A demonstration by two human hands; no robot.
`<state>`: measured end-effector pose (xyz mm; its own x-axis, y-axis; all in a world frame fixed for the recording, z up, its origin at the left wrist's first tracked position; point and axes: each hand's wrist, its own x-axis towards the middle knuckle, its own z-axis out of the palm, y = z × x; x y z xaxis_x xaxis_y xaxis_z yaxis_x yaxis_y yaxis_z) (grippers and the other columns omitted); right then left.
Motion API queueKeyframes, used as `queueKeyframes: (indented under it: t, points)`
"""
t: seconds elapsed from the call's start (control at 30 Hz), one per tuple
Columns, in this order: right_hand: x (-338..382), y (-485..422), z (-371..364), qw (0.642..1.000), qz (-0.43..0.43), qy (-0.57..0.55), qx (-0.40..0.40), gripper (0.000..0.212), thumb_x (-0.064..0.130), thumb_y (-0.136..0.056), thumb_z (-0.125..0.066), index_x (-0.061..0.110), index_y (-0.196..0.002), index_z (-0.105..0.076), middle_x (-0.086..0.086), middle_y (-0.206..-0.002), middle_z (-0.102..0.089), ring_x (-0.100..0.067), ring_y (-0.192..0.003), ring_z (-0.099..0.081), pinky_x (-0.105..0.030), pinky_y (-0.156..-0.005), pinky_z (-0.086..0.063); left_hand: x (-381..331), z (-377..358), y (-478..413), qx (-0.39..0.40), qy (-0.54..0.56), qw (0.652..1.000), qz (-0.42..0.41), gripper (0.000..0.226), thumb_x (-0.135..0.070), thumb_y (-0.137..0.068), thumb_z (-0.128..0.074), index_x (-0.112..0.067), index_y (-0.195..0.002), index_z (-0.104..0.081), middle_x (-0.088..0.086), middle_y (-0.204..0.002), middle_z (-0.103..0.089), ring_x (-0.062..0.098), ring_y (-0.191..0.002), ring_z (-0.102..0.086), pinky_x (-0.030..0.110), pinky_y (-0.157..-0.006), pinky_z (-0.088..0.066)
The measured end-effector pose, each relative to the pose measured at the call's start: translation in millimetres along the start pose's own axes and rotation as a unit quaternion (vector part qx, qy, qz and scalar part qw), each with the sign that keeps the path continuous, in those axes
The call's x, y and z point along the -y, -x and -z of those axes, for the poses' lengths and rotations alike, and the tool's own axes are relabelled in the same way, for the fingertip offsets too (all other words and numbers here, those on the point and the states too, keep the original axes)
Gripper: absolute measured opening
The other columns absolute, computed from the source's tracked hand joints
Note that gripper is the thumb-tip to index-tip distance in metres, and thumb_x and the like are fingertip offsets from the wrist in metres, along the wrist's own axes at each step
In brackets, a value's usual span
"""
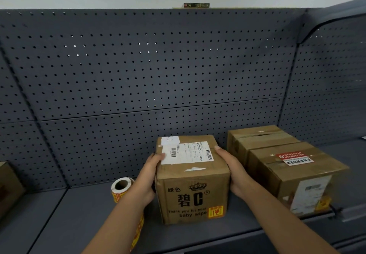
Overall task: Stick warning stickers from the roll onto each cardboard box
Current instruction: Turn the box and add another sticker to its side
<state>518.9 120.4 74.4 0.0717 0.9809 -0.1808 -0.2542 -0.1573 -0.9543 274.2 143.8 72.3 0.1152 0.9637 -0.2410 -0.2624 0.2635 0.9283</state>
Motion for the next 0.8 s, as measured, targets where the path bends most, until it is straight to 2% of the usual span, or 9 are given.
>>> queueKeyframes:
  t: [0.13,0.23,0.33,0.5,0.63,0.73,0.8]
  points:
    - [5.2,2.8,-3.2,1.000,-0.021,-0.003,-0.005,0.033,0.044,-0.101,-0.060,0.024,-0.124,-0.072,-0.008,-0.113,-0.079,-0.029,-0.110,-0.074,-0.047,-0.105,-0.053,1.1,0.3,7.4,0.014,0.029,0.999,0.003,0.039,-0.041,-0.099,-0.061,-0.021,-0.132,-0.064,0.011,-0.116,-0.078,0.034,-0.106,-0.075,0.041,-0.082,-0.058]
    - [12.1,6.5,-6.9,0.999,-0.038,-0.003,-0.015,0.030,0.039,-0.104,-0.056,0.020,-0.119,-0.073,-0.008,-0.106,-0.081,-0.029,-0.105,-0.075,-0.043,-0.098,-0.056,5.1,0.0,10.4,0.025,0.040,0.999,-0.006,0.041,-0.043,-0.100,-0.059,-0.023,-0.136,-0.062,0.010,-0.120,-0.077,0.033,-0.109,-0.075,0.044,-0.090,-0.057]
    - [14.4,6.8,-10.3,1.000,-0.026,0.004,-0.015,0.028,0.035,-0.106,-0.053,0.020,-0.121,-0.071,-0.008,-0.104,-0.081,-0.030,-0.104,-0.075,-0.046,-0.100,-0.056,7.4,1.9,10.3,0.029,0.050,0.998,-0.015,0.044,-0.042,-0.101,-0.057,-0.023,-0.141,-0.058,0.010,-0.125,-0.075,0.033,-0.112,-0.073,0.045,-0.094,-0.057]
    - [11.0,12.0,-16.0,1.000,0.004,0.000,0.009,0.023,0.030,-0.106,-0.053,0.024,-0.120,-0.070,-0.007,-0.107,-0.081,-0.026,-0.097,-0.078,-0.039,-0.080,-0.059,9.9,1.0,11.7,0.025,0.073,0.997,-0.027,0.037,-0.039,-0.102,-0.055,-0.024,-0.135,-0.061,0.011,-0.119,-0.077,0.035,-0.108,-0.074,0.044,-0.085,-0.058]
    - [15.7,11.6,-10.6,0.999,0.019,0.026,0.006,0.025,0.026,-0.105,-0.055,0.023,-0.125,-0.070,-0.006,-0.111,-0.080,-0.027,-0.103,-0.076,-0.039,-0.081,-0.058,11.5,-4.3,9.6,0.021,0.080,0.996,-0.043,0.036,-0.036,-0.102,-0.055,-0.022,-0.135,-0.061,0.010,-0.120,-0.077,0.035,-0.112,-0.073,0.049,-0.094,-0.057]
    - [29.1,15.9,-5.9,0.996,0.052,0.067,-0.026,0.015,0.021,-0.104,-0.059,0.032,-0.104,-0.069,0.004,-0.096,-0.079,-0.021,-0.096,-0.074,-0.032,-0.077,-0.056,12.4,-13.6,5.8,0.025,0.084,0.995,-0.036,0.036,-0.037,-0.102,-0.056,-0.024,-0.134,-0.062,0.011,-0.121,-0.076,0.036,-0.113,-0.072,0.054,-0.103,-0.053]
    - [37.3,15.9,2.6,0.991,0.076,0.103,-0.051,0.021,0.017,-0.104,-0.061,0.038,-0.101,-0.062,0.010,-0.094,-0.072,-0.010,-0.091,-0.068,-0.024,-0.071,-0.053,14.8,-22.0,1.8,0.025,0.083,0.996,-0.031,0.037,-0.038,-0.101,-0.057,-0.025,-0.135,-0.062,0.011,-0.122,-0.076,0.037,-0.113,-0.072,0.057,-0.106,-0.051]
